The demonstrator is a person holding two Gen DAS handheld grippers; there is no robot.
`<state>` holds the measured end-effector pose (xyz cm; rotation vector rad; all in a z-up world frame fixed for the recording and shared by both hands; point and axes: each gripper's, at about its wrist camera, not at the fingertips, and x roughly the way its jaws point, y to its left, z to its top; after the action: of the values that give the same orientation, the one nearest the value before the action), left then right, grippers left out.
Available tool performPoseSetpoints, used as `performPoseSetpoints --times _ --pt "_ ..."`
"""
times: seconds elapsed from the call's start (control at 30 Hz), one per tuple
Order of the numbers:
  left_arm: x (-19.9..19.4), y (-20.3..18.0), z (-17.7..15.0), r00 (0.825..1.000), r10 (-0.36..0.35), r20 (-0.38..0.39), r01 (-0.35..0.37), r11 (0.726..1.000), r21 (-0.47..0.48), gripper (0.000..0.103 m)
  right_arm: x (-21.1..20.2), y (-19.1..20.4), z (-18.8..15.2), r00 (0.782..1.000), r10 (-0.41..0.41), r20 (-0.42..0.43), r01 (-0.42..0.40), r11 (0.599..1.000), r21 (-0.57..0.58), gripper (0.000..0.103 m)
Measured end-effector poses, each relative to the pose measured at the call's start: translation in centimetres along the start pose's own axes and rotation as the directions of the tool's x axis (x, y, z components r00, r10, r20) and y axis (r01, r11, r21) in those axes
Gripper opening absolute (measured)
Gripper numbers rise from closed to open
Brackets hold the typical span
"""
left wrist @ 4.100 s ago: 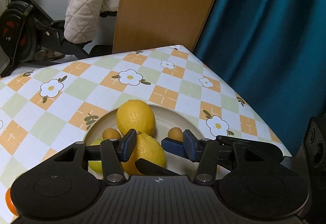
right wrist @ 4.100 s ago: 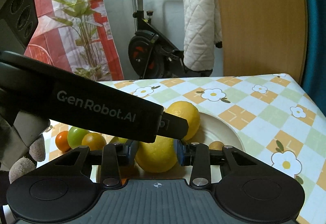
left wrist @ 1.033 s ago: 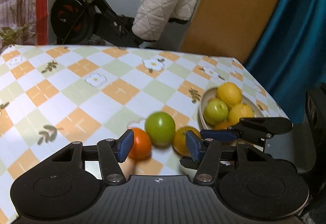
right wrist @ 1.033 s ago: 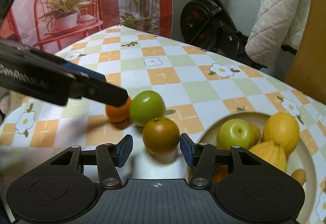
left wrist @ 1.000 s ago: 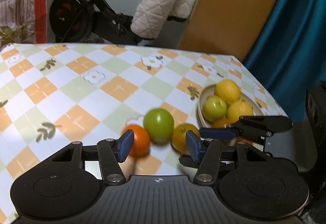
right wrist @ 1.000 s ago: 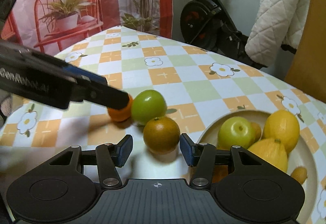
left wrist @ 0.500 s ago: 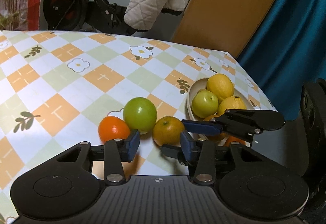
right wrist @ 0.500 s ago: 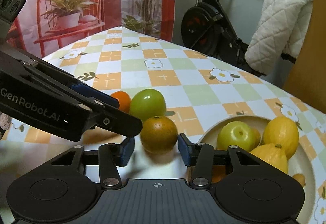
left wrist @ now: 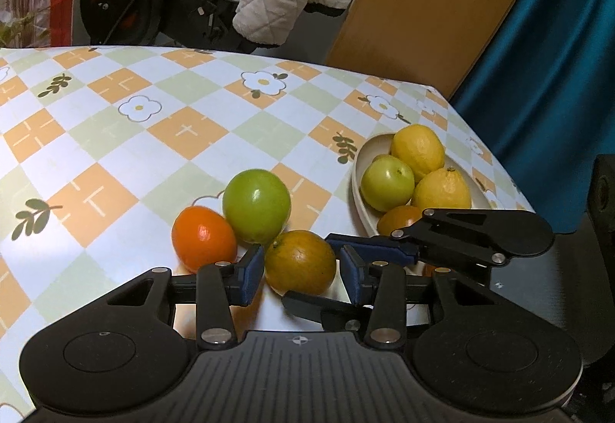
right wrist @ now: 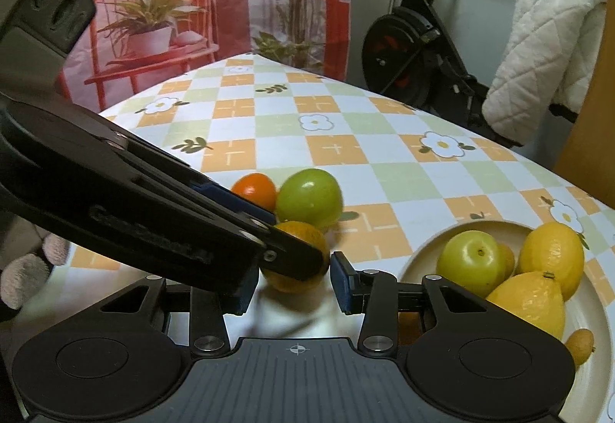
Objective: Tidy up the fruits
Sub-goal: 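Close the left gripper on the dull orange fruit, then carry the dull orange fruit onto the beige plate and open the left gripper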
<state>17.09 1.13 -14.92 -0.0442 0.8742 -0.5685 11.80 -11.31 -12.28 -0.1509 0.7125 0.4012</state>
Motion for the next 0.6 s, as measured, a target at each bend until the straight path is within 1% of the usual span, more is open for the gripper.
performPoseSetpoints --times 0.17,0.33,0.43,0.6 --pt "-0.3 0.3 -0.8 1.0 -0.009 0.002 0.009 1.0 -0.029 0.045 -0.5 0.2 -0.4 1.0 0.01 0.009 -0.01 0.999 0.034 0.037" --pt "-0.6 -0.2 -1.4 1.0 -0.001 0.012 0.001 1.0 -0.014 0.045 -0.6 0.0 -1.1 1.0 0.02 0.016 -0.022 0.996 0.086 0.038" --pt "-0.5 -0.1 -1.4 1.0 -0.009 0.009 0.009 1.0 -0.019 0.045 -0.3 -0.2 -1.2 1.0 0.015 0.013 -0.017 0.993 0.115 0.04" --pt "-0.6 -0.3 -1.6 1.0 -0.012 0.004 0.013 1.0 -0.022 0.045 -0.1 -0.1 -1.4 1.0 0.017 0.016 -0.019 0.99 0.142 0.039"
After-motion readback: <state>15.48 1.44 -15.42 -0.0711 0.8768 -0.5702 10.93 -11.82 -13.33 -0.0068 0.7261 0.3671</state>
